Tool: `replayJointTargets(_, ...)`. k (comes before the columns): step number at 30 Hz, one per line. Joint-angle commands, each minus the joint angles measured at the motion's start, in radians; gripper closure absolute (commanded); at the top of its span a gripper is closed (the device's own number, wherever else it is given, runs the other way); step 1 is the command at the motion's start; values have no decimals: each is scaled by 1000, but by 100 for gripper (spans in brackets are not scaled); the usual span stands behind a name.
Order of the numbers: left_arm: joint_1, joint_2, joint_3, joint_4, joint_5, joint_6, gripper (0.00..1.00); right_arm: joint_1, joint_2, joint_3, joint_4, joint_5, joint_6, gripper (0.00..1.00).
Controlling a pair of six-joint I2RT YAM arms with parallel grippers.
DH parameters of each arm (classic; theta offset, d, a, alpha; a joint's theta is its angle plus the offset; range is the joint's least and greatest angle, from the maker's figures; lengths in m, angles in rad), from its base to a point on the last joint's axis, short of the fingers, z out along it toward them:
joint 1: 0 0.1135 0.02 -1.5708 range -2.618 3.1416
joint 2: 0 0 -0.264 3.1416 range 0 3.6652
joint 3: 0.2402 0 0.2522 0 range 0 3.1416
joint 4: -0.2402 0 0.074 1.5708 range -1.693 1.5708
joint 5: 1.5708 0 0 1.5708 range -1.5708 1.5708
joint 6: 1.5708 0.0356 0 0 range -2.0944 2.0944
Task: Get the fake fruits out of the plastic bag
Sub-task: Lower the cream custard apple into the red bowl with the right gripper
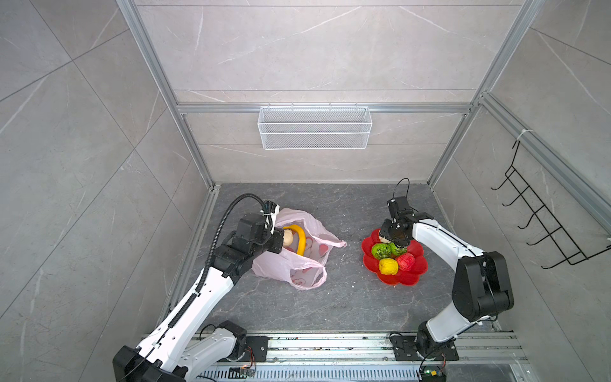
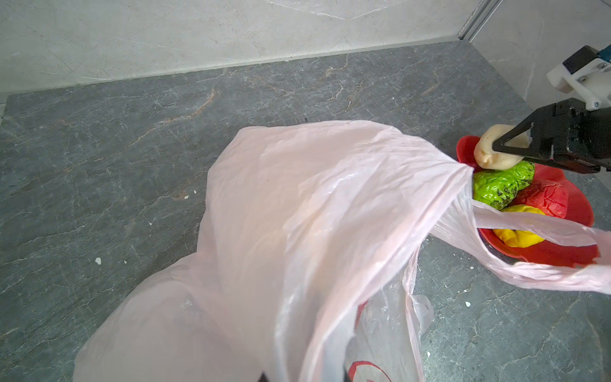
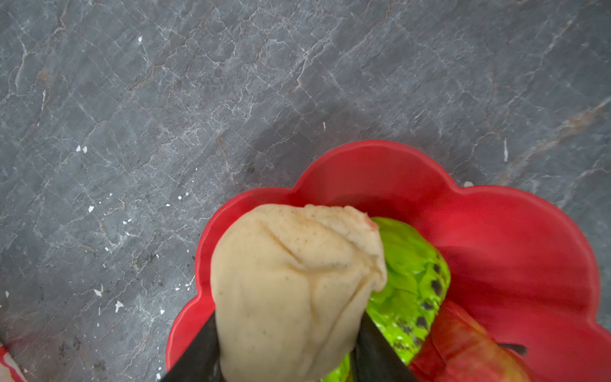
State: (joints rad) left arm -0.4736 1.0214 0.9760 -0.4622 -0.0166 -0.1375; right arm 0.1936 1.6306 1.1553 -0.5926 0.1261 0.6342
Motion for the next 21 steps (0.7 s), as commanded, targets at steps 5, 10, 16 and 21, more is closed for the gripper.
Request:
replayJointTargets(5,0,-14,26,24,47,24,95,-5,21,-14,28,0,15,47)
replayJointTargets(10,0,-8,45,-1,72,37,95,-8,41,-15,36,-7,10,45)
replayJointTargets(16,0,-7,67,-32,98,53,94,-7,30,-25,46,-5,10,31)
replayJointTargets(21,0,3,88,-64,165,99,93,-7,-31,-12,22,-32,-21,23)
